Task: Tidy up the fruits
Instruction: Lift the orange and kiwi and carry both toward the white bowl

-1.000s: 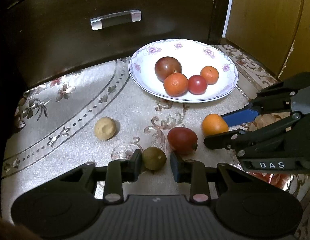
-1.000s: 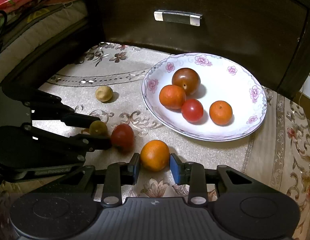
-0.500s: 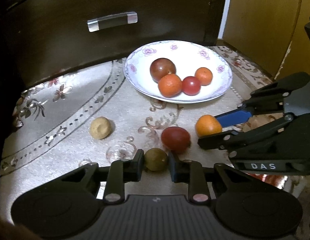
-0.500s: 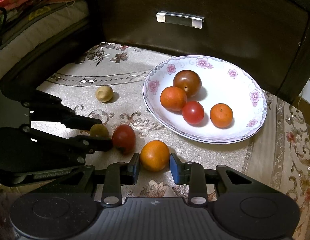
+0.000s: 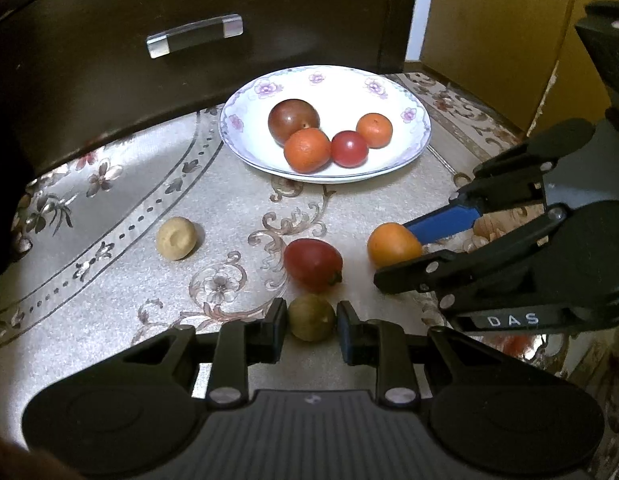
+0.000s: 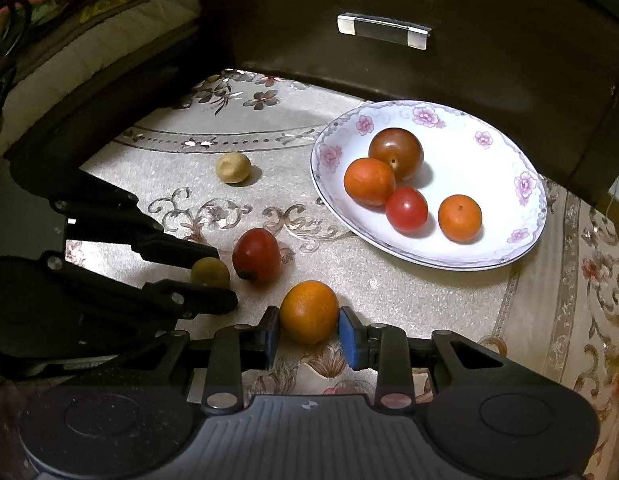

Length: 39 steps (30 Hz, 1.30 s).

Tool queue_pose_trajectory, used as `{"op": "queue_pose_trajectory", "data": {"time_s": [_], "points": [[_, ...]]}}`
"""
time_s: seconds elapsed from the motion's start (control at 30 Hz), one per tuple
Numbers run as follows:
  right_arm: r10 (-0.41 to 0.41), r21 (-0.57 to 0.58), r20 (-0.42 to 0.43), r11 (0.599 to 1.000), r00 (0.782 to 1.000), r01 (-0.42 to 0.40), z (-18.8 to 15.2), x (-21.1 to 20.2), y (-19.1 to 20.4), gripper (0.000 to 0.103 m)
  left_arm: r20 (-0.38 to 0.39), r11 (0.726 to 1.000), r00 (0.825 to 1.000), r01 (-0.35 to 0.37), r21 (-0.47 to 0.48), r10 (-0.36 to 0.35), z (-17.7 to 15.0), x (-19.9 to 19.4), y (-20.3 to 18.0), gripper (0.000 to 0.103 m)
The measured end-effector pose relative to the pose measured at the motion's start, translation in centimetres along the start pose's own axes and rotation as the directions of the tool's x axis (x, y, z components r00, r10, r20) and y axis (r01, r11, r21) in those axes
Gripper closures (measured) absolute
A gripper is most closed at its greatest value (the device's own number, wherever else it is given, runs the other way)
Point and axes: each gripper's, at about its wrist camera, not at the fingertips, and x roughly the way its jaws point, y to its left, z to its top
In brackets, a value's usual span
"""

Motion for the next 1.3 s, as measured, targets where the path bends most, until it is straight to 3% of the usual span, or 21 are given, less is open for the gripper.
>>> {"op": "queue_pose_trajectory", "data": {"time_s": [0.13, 0.23, 0.37, 0.43, 0.57, 0.7, 0.87, 0.93, 1.0, 1.3], "points": [[-0.003, -0.008, 0.003, 1.0, 1.0, 0.003, -0.1, 0.0, 0.1, 0.073, -0.001, 1.0, 1.0, -0.004, 0.012, 0.004, 0.0, -0.1, -0.2, 0.067], [-0.024, -0.006, 0.011, 1.0, 1.0, 0.024, -0.2, 0.0, 0.0, 0.061, -0.003, 1.0, 1.0, -0.005, 0.012, 0.005, -0.1, -0.1, -0.2, 0.063], [-0.02, 0.011, 0.019, 1.0, 1.0, 0.02, -0.2, 0.0, -0.3, 0.06, -0.005, 1.0, 1.0, -0.005, 0.018, 0.005, -0.1, -0.1, -0.2, 0.059], [-0.023, 0.002, 0.023, 1.0, 0.999, 0.023, -0.2, 0.1, -0.2, 0.06, -0.008, 0.999, 0.999, -0.035, 0.012, 0.035, -0.1, 0.1, -0.1, 0.041], [-0.027, 0.004, 0.026, 1.0, 0.999, 0.027, -0.3, 0.1, -0.2, 0.061, -0.013, 0.999, 0.999, -0.039, -0.03, 0.039, -0.2, 0.2, 0.6, 0.035], [-0.03, 0.004, 0.028, 1.0, 0.999, 0.03, -0.2, 0.2, -0.3, 0.062, -0.003, 0.999, 0.999, -0.048, -0.01, 0.048, -0.3, 0.0, 0.3, 0.039], [-0.03, 0.007, 0.027, 1.0, 0.999, 0.03, -0.2, 0.2, -0.3, 0.062, -0.001, 1.0, 1.0, -0.021, -0.008, 0.021, -0.1, -0.1, -0.2, 0.059], [-0.029, 0.004, 0.026, 1.0, 0.999, 0.029, -0.2, 0.2, -0.3, 0.068, -0.001, 1.0, 1.0, -0.021, -0.006, 0.021, 0.0, -0.1, -0.4, 0.07], [-0.023, 0.005, 0.021, 1.0, 1.0, 0.023, -0.1, 0.2, -0.3, 0.074, -0.002, 1.0, 1.0, -0.022, -0.013, 0.022, 0.0, -0.1, -0.4, 0.071], [-0.017, 0.016, 0.014, 1.0, 1.0, 0.017, 0.1, 0.1, -0.4, 0.075, 0.008, 1.0, 1.0, -0.008, -0.022, 0.009, 0.5, -0.4, -0.3, 0.071]]}}
